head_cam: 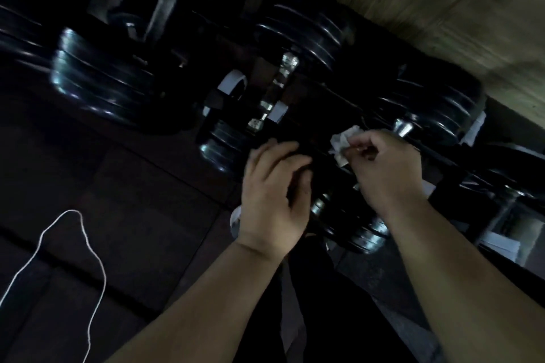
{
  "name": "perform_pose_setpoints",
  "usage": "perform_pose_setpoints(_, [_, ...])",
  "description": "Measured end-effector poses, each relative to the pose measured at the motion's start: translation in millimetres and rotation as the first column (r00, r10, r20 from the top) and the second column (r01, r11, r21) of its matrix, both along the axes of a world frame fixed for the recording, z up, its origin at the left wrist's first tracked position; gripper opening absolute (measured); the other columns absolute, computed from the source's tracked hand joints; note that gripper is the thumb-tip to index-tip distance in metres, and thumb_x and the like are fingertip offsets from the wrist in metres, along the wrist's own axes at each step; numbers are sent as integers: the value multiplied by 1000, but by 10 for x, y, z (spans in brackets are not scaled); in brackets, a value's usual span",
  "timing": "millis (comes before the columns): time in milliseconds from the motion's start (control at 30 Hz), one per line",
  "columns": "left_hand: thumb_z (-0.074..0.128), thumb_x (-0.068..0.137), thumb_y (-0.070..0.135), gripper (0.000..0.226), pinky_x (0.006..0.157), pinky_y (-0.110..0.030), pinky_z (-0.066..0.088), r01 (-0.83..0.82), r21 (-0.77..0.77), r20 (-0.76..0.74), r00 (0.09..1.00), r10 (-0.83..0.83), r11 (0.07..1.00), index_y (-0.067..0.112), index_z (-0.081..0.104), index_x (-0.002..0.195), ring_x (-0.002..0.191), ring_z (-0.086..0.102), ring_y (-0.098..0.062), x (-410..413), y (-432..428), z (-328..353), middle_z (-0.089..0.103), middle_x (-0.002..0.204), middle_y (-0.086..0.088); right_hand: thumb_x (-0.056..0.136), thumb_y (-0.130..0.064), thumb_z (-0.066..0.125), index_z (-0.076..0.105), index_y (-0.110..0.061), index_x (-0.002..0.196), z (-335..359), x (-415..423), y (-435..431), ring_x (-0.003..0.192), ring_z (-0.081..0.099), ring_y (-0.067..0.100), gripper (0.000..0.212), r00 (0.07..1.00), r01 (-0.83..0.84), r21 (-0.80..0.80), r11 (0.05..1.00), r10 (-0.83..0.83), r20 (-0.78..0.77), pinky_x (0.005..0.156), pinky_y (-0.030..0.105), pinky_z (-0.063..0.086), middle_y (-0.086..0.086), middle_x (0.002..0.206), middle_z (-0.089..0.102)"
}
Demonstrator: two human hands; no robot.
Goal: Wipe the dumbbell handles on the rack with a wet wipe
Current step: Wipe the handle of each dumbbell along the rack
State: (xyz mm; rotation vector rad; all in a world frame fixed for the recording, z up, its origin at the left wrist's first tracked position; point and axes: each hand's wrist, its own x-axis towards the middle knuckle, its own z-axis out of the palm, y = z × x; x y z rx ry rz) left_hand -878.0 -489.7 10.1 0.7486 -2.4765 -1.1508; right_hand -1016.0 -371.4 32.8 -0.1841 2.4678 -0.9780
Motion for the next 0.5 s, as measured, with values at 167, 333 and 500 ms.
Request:
perform_pose_setpoints(167, [61, 94, 55, 67, 125, -55, 24, -180, -111, 323, 923, 207, 977, 17, 48, 148, 151, 29, -30, -11, -689, -52, 40, 158, -9, 88, -21, 72, 72, -23, 97, -30, -32, -745, 87, 60, -3, 9, 951, -201, -41, 979, 184, -248, 70, 0, 41, -15, 98, 64])
perform_pose_setpoints(333, [53, 86, 73, 97, 127, -51, 22, -199, -5, 422, 888, 183, 980, 22, 20, 162, 156, 17, -27, -48, -788, -200, 19, 169, -9, 91, -19, 68, 71, -18, 103, -369, -172, -1108, 84, 54, -11, 12, 919, -222, -56, 974, 190, -345, 68, 5, 45, -10, 109, 62])
perform_pose_setpoints(500, [59, 80, 72, 93, 114, -56, 41, -284, -94, 271, 915, 299, 954, 14, 46, 152, 142, 41, -35, -65, -726, -357, 42, 157, -15, 93, -12, 64, 66, -13, 109, -596, -213, -1201, 88, 52, -9, 16, 894, -212, -141, 967, 134, -429, 73, 2, 40, 0, 112, 58])
